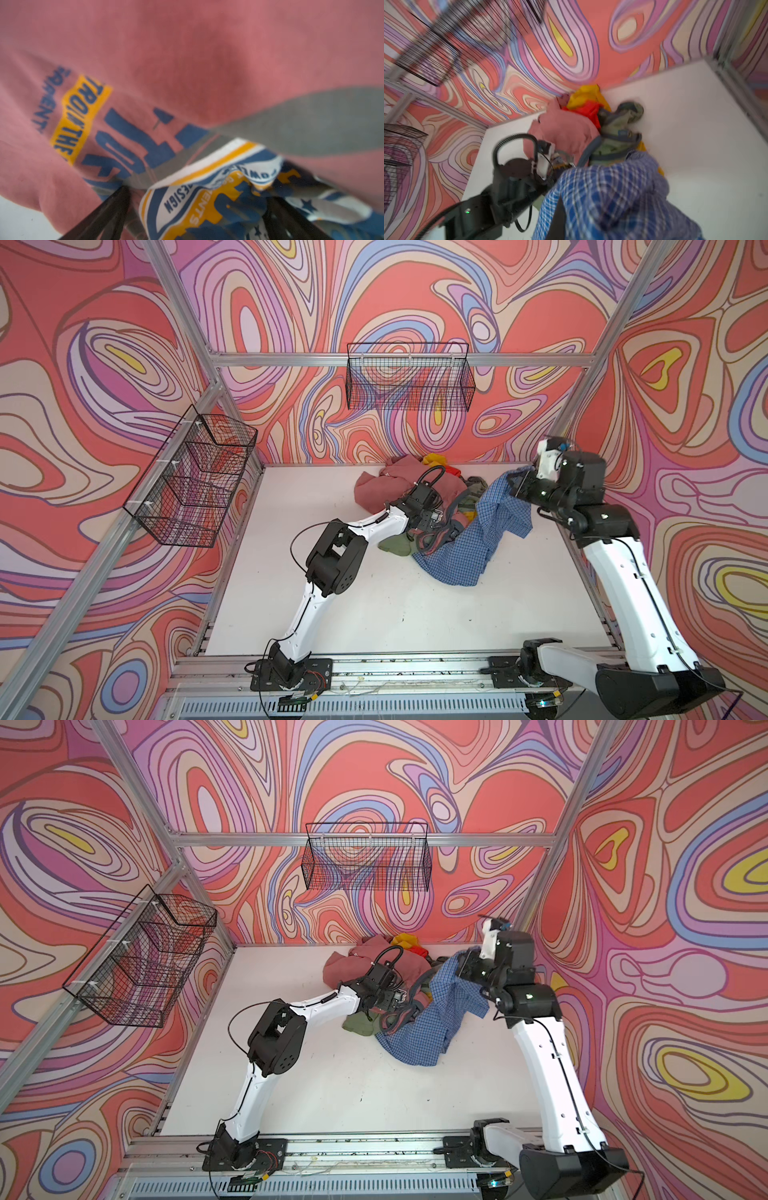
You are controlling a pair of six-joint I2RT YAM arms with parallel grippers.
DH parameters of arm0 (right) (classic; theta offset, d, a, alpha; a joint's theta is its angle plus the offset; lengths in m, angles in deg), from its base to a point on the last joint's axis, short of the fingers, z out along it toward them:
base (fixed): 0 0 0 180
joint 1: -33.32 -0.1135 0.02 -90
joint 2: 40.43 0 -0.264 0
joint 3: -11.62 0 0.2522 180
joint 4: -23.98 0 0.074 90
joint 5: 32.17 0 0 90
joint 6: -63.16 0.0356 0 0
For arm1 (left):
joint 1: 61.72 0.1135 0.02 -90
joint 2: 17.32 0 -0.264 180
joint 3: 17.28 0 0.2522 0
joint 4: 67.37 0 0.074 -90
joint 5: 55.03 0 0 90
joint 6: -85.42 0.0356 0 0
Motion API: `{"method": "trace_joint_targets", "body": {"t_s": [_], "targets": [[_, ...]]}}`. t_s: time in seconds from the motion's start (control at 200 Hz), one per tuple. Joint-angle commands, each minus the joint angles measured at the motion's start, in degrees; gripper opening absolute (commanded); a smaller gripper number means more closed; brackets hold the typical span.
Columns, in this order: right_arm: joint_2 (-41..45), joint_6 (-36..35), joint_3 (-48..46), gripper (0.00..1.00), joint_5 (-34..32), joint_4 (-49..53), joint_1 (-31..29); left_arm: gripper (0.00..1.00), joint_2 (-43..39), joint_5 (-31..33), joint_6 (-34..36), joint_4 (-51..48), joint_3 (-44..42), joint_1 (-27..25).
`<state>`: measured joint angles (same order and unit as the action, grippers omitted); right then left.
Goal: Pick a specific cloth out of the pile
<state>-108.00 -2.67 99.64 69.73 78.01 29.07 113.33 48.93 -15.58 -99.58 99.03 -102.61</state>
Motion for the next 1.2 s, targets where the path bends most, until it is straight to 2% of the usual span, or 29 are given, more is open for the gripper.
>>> {"method": "trace_joint_targets", "body": {"t_s": [0.0, 0.115, 0.23, 0.341, 0.456, 0.551, 0.671, 0.776, 0.862, 0.902, 0.947, 1.027, 1.192], "targets": [[2.2, 2.9, -7.2, 0.00, -2.4, -0.4, -2.1, 1.00, 1.8, 1.9, -0.8, -5.2, -0.1, 0.8], [1.7, 3.2, -12.4, 0.00, -3.0, -0.2, -2.3, 1.00, 1.5, 0.7, -1.8, -4.8, -0.4, 1.3], [1.0, 4.7, -16.5, 0.00, -0.8, -2.3, -2.3, 1.00, 1.3, 0.6, -1.9, -4.9, -0.5, 1.5], [0.5, 5.0, -20.2, 0.00, -0.1, -3.2, -4.9, 1.00, 1.0, 0.9, -1.3, -4.9, -0.5, 1.5], [-1.2, 5.6, -22.1, 0.00, -0.7, -2.1, -11.4, 1.00, 0.6, 0.5, -1.4, -5.0, -0.4, 1.9], [-2.6, 5.6, -20.7, 0.00, -5.7, 1.5, -19.2, 1.00, 0.2, 0.3, -1.7, -4.9, -0.5, 2.4], [-5.5, 6.3, -19.5, 0.00, -7.8, 3.1, -26.8, 1.00, 0.0, 0.0, -1.7, -4.8, -0.5, 2.7], [-11.3, 6.3, -17.0, 0.00, -11.9, 2.7, -33.2, 1.00, 0.0, 0.4, -1.5, -4.9, -0.5, 3.0], [-16.5, 6.2, -15.2, 0.03, -13.0, 1.6, -36.3, 1.00, -0.2, 0.6, -1.7, -5.3, -0.6, 3.3], [-18.9, 5.8, -15.2, 0.09, -13.1, 0.5, -36.8, 1.00, -0.5, 0.1, -2.2, -5.4, -0.9, 3.5], [-20.8, 5.4, -15.7, 0.30, -13.5, -0.8, -36.8, 1.00, -1.0, -1.1, -3.1, -5.2, -1.6, 4.1], [-23.4, 5.0, -16.0, 0.47, -15.3, -2.3, -36.9, 1.00, -1.9, -3.6, -5.0, -4.5, -3.3, 5.2], [-26.2, 3.6, -16.6, 0.65, -17.0, -3.7, -37.0, 1.00, -2.9, -4.2, -5.2, -3.0, -6.2, 5.7]]}}
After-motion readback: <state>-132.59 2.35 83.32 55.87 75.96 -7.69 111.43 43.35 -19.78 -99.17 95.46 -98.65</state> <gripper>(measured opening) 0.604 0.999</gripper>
